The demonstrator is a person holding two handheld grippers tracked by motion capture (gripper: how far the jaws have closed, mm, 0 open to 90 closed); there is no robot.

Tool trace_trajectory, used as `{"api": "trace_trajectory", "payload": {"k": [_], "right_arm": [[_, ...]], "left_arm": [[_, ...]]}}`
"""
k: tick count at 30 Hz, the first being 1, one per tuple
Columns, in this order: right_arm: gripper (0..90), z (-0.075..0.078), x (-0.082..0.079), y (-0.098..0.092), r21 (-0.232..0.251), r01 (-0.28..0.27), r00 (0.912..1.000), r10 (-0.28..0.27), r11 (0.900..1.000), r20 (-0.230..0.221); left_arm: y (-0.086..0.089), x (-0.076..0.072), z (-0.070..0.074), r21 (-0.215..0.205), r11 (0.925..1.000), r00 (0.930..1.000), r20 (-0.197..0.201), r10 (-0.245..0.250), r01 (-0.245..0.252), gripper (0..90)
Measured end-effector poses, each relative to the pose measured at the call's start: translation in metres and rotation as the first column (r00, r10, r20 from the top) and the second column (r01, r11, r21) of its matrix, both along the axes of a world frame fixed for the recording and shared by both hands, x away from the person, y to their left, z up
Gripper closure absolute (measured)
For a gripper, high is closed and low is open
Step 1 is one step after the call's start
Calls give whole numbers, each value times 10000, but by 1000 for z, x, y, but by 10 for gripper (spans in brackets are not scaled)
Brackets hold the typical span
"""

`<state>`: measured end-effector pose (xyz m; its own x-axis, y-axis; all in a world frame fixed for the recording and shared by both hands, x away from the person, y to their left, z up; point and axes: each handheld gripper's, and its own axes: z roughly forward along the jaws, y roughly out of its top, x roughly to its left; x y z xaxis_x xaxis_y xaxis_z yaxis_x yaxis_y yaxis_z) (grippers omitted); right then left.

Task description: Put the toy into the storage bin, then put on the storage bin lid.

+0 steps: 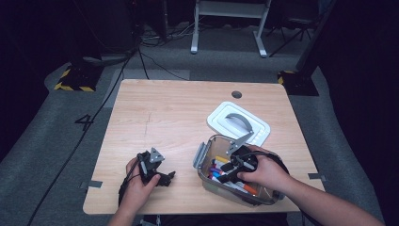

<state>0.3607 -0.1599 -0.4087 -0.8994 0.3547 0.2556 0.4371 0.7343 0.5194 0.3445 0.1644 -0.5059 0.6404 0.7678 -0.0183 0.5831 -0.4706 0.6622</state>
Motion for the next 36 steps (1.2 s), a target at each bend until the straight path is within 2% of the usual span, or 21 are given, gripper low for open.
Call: {"api": "trace_trajectory", "payload": {"k": [1, 4, 5, 6, 10, 11, 16, 17, 18, 21, 22, 23, 24, 25, 28, 29, 30, 31, 33, 34, 36], "right_arm": [[504, 0, 0, 0, 0, 0, 10000, 0, 10000, 0], [505, 13, 3, -6, 252, 179, 9980, -194, 9995, 606], [505, 13, 3, -6, 252, 179, 9980, -194, 9995, 606], [504, 21, 6, -9, 369, 332, 9955, -363, 9988, 871], [500, 36, 12, -18, 796, 749, 9870, -853, 9940, 1359], [500, 36, 12, -18, 796, 749, 9870, -853, 9940, 1359], [496, 55, 26, -37, 1239, 1469, 9673, -1687, 9814, 1892], [496, 55, 26, -37, 1239, 1469, 9673, -1687, 9814, 1892], [490, 59, 33, -44, 1317, 1716, 9578, -1966, 9763, 2096], [487, 63, 46, -55, 1461, 2125, 9440, -2416, 9662, 2246], [487, 63, 46, -55, 1461, 2125, 9440, -2416, 9662, 2246], [483, 63, 51, -58, 1504, 2255, 9390, -2559, 9626, 2298], [477, 63, 61, -65, 1597, 2467, 9296, -2800, 9558, 2398], [477, 63, 61, -65, 1597, 2467, 9296, -2800, 9558, 2398], [471, 58, 83, -79, 1717, 2933, 9109, -3295, 9405, 2483], [471, 58, 83, -79, 1717, 2933, 9109, -3295, 9405, 2483], [464, 52, 95, -84, 1732, 3151, 9019, -3512, 9331, 2513], [462, 48, 101, -87, 1744, 3265, 8978, -3625, 9290, 2500], [457, 45, 106, -89, 1741, 3382, 8942, -3735, 9248, 2470], [446, 37, 116, -92, 1758, 3576, 8876, -3923, 9172, 2412], [444, 29, 126, -95, 1712, 3706, 8824, -4035, 9129, 2418]], "left_arm": [[0, 0, 0, 0, 10000, 10000, 0, 0, 0, 0], [0, 0, 0, 4, 10000, 10000, 13, 13, -13, 0], [0, 0, 0, 4, 10000, 10000, 13, 13, -13, 0], [0, 0, 0, -11, 10000, 10000, 27, -6, 6, 0], [0, 0, 0, 31, 10000, 10000, 30, -31, 31, 0], [0, 0, 0, 31, 10000, 10000, 30, -31, 31, 0], [0, 1, 0, -27, 10000, 10000, -20, -80, 80, 0], [0, 1, 0, -23, 10000, 10000, -20, -68, 68, 0], [0, 1, 0, -22, 10000, 10000, -20, -66, 66, 0], [0, 1, 0, -30, 10000, 10000, -30, -84, 84, 0], [0, 1, 0, -30, 10000, 10000, -30, -84, 84, 0], [0, 1, 0, -55, 10000, 10000, -33, -54, 54, 0], [0, 0, 0, -49, 10000, 10000, -23, -37, 36, 0], [0, 0, 0, -49, 10000, 10000, -23, -37, 36, 0], [0, 0, 0, 17, 10000, 10000, 34, -17, 17, 0], [0, 0, 0, 17, 10000, 10000, 34, -17, 17, 0], [0, -1, 0, 24, 10000, 9999, 69, 97, -97, 1], [0, -1, 0, 24, 10000, 9999, 69, 97, -97, 3], [0, -3, 0, 12, 9998, 9998, 26, 179, -179, 3], [1, -4, 0, 18, 9996, 9996, 70, 285, -285, 3], [2, -6, 0, 24, 9994, 9994, 45, 354, -354, 3]]}}
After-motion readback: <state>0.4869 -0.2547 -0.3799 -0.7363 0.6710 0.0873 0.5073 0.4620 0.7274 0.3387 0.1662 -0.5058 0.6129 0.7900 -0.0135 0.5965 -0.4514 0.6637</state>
